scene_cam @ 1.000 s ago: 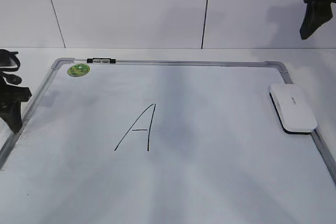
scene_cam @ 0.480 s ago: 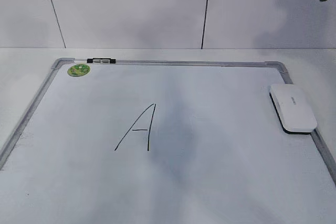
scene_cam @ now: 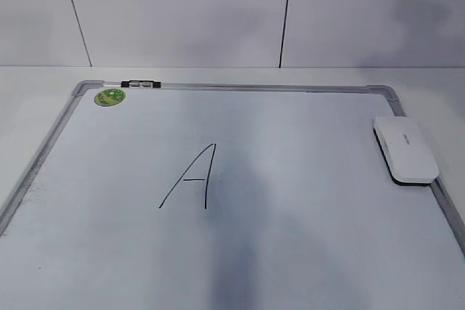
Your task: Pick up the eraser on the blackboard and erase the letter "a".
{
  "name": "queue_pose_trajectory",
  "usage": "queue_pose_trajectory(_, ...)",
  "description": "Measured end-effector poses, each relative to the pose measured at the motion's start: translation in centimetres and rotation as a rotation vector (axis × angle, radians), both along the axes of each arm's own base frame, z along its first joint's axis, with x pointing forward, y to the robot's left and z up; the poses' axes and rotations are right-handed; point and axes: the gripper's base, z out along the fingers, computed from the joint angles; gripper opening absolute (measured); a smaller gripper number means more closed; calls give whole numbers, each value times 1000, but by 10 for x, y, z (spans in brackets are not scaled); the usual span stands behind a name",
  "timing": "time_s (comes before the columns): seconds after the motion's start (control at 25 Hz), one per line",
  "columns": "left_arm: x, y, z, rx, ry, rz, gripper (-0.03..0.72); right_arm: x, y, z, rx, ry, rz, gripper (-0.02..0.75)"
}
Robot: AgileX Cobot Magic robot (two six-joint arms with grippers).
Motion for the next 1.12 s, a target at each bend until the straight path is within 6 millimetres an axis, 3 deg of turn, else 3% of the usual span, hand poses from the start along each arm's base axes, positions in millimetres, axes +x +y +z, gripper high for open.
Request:
queue_pose_trajectory(0.2, -45, -4, 23, -37, -119, -25, 445, -33, 12, -4, -3, -11, 75, 601)
queue_pose_trajectory(0.36, -82, -9, 36, -38, -215, -83, 445, -67, 13, 3, 14, -74, 102, 599)
queue_pose_trajectory(0.48, -108, -9, 33, -45, -255, -119, 445, -96, 8, 11, 30, -142, 92, 597)
queue_pose_trajectory(0.72, -145, -5, -2, -44, -241, -155, 445, -158, -3, 9, 51, -264, 88, 594)
queue_pose_trajectory(0.88, -167, -1, -36, -31, -220, -172, 445, -191, -9, -14, 53, -296, 88, 594)
queue_pose_trajectory(1.12, -191, 5, -81, -21, -207, -173, 445, -227, -16, -56, 56, -323, 88, 594)
